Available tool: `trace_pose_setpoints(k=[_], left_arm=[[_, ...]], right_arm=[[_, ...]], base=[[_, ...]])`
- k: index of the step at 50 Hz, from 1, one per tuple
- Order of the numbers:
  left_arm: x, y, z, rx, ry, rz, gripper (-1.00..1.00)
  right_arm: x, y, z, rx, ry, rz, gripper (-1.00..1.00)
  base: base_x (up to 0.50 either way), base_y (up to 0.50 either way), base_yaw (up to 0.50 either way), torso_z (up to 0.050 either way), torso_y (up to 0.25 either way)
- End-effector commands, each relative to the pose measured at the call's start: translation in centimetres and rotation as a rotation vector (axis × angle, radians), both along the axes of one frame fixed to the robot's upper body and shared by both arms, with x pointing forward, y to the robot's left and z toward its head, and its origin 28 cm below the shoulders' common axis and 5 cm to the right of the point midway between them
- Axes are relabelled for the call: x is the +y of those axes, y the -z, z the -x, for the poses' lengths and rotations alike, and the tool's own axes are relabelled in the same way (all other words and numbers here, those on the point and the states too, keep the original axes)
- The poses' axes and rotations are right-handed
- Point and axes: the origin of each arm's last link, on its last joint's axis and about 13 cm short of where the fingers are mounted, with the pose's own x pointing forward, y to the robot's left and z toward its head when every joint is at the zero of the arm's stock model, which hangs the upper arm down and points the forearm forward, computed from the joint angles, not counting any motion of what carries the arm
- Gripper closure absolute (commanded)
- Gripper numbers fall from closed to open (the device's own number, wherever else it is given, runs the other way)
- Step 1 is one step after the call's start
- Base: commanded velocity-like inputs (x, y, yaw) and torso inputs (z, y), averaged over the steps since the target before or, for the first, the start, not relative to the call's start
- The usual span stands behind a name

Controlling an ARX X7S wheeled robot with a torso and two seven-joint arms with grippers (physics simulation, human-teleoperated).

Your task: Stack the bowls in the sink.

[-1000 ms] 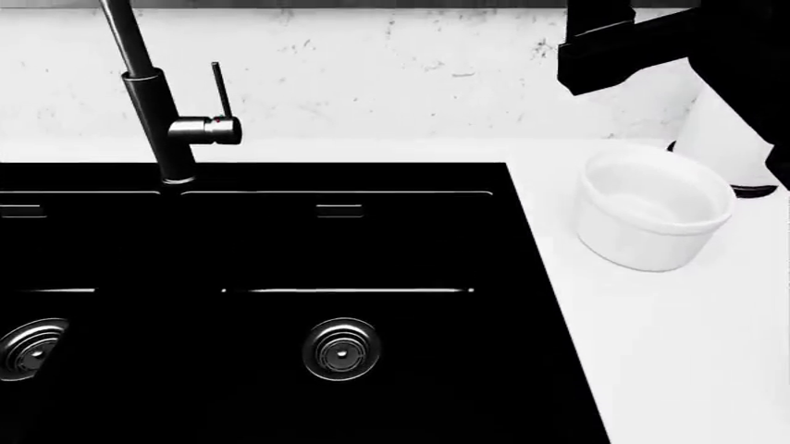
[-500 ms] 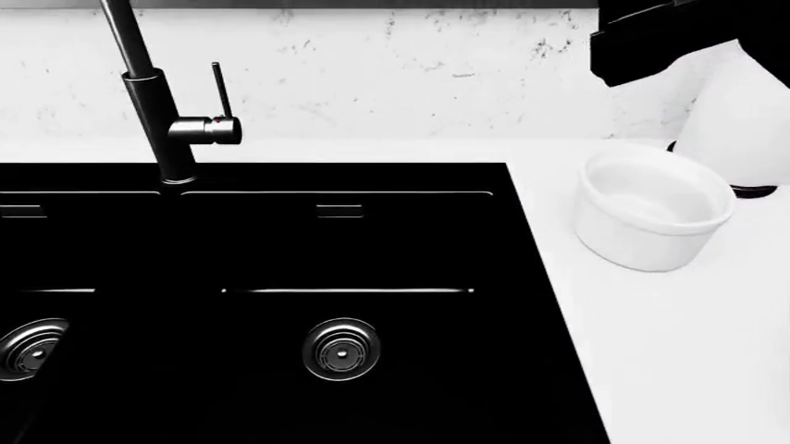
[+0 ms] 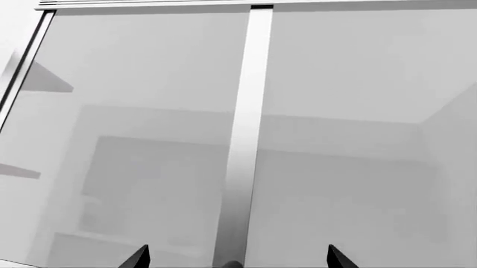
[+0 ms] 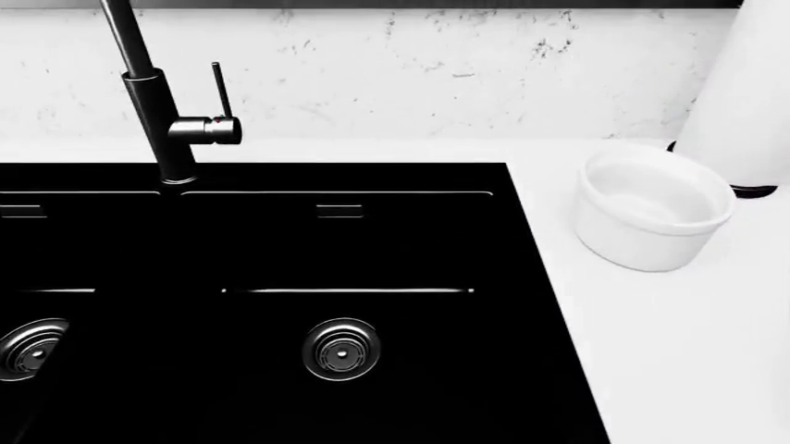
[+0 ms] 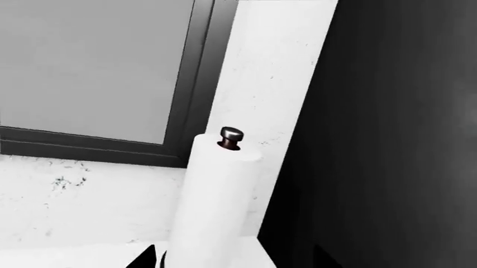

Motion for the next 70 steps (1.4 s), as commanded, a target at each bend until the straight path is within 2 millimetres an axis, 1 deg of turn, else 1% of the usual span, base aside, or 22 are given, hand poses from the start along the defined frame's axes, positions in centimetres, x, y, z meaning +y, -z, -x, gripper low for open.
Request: trace_pose_setpoints(k=[1,3,6,9,10,12,13,14,15,17,18,19,23,25,29,41,47,51,59,63,70], left_arm=[[-0.1,0.1,0.0,0.002,0.003,0.001,-1.00],[-0.1,0.1,-0.1,0.002,0.005,0.003,-1.00],[-0.2,0.2,-0.3,0.005,0.007,0.004,-1.00],[-0.2,0.3,-0.3,0.007,0.007,0.001,-1.00],[-0.1,0.3,-0.3,0.007,0.007,0.001,-1.00],[-0.1,0.2,-0.3,0.006,0.006,0.003,-1.00],[-0.2,0.3,-0.3,0.008,0.007,0.003,-1.00],[-0.2,0.3,-0.3,0.008,0.008,0.003,-1.00],[-0.2,0.2,-0.3,0.007,0.008,0.003,-1.00],[-0.2,0.1,-0.2,0.006,0.008,0.003,-1.00],[-0.2,0.1,-0.2,0.005,0.007,0.003,-1.00],[-0.2,0.1,-0.1,0.004,0.006,0.003,-1.00],[-0.2,0.1,-0.2,0.003,0.003,0.002,-1.00],[-0.3,0.1,-0.2,0.002,0.005,0.001,-1.00],[-0.3,0.2,-0.2,0.003,0.006,0.001,-1.00],[-0.2,0.3,-0.3,0.005,0.002,0.001,-1.00],[-0.3,0.3,-0.4,0.006,0.005,0.000,-1.00],[-0.3,0.1,-0.4,0.005,0.005,0.000,-1.00],[-0.2,0.2,-0.3,0.005,0.002,0.004,-1.00],[-0.2,0.1,-0.3,0.003,0.003,0.005,-1.00],[-0.2,0.2,-0.3,0.004,0.002,0.004,-1.00]], right_arm=[[-4.3,1.4,3.0,0.020,0.239,-0.082,-1.00],[-5.0,1.6,3.1,0.000,0.267,-0.115,-1.00],[-5.5,2.3,3.3,0.045,0.331,-0.101,-1.00],[-6.1,2.6,3.5,0.055,0.384,-0.146,-1.00],[-6.6,2.7,3.6,0.059,0.406,-0.195,-1.00],[-7.0,3.0,3.6,0.067,0.434,-0.221,-1.00],[-7.5,3.3,3.7,0.070,0.457,-0.278,-1.00],[-7.6,3.5,3.6,0.074,0.470,-0.298,-1.00],[-7.7,3.7,3.6,0.080,0.476,-0.296,-1.00],[-8.0,4.1,3.2,0.145,0.465,-0.340,-1.00],[-7.9,4.0,3.3,0.147,0.442,-0.356,-1.00],[-8.3,4.0,3.1,0.159,0.455,-0.392,-1.00],[-9.0,3.8,3.1,0.180,0.443,-0.454,-1.00],[-9.0,4.0,3.1,0.213,0.415,-0.456,-1.00],[-9.2,3.9,3.0,0.223,0.407,-0.485,-1.00],[-9.9,5.0,2.8,0.347,0.406,-0.457,-1.00],[-10.1,5.0,2.8,0.365,0.394,-0.470,-1.00],[-9.9,5.2,2.7,0.390,0.375,-0.458,-1.00],[-10.1,5.5,2.8,0.406,0.400,-0.424,-1.00],[-10.5,5.9,2.7,0.445,0.427,-0.405,-1.00],[-10.3,6.5,2.2,0.505,0.428,-0.376,-1.00]], base=[[0.00,0.00,0.00,0.000,0.000],[0.00,0.00,0.00,0.000,0.000],[0.00,0.00,0.00,0.000,0.000],[0.00,0.00,0.00,0.000,0.000],[0.00,0.00,0.00,0.000,0.000],[0.00,0.00,0.00,0.000,0.000],[0.00,0.00,0.00,0.000,0.000],[0.00,0.00,0.00,0.000,0.000],[0.00,0.00,0.00,0.000,0.000],[0.00,0.00,0.00,0.000,0.000],[0.00,0.00,0.00,0.000,0.000],[0.00,0.00,0.00,0.000,0.000],[0.00,0.00,0.00,0.000,0.000],[0.00,0.00,0.00,0.000,0.000],[0.00,0.00,0.00,0.000,0.000],[0.00,0.00,0.00,0.000,0.000],[0.00,0.00,0.00,0.000,0.000],[0.00,0.00,0.00,0.000,0.000],[0.00,0.00,0.00,0.000,0.000],[0.00,0.00,0.00,0.000,0.000],[0.00,0.00,0.00,0.000,0.000]])
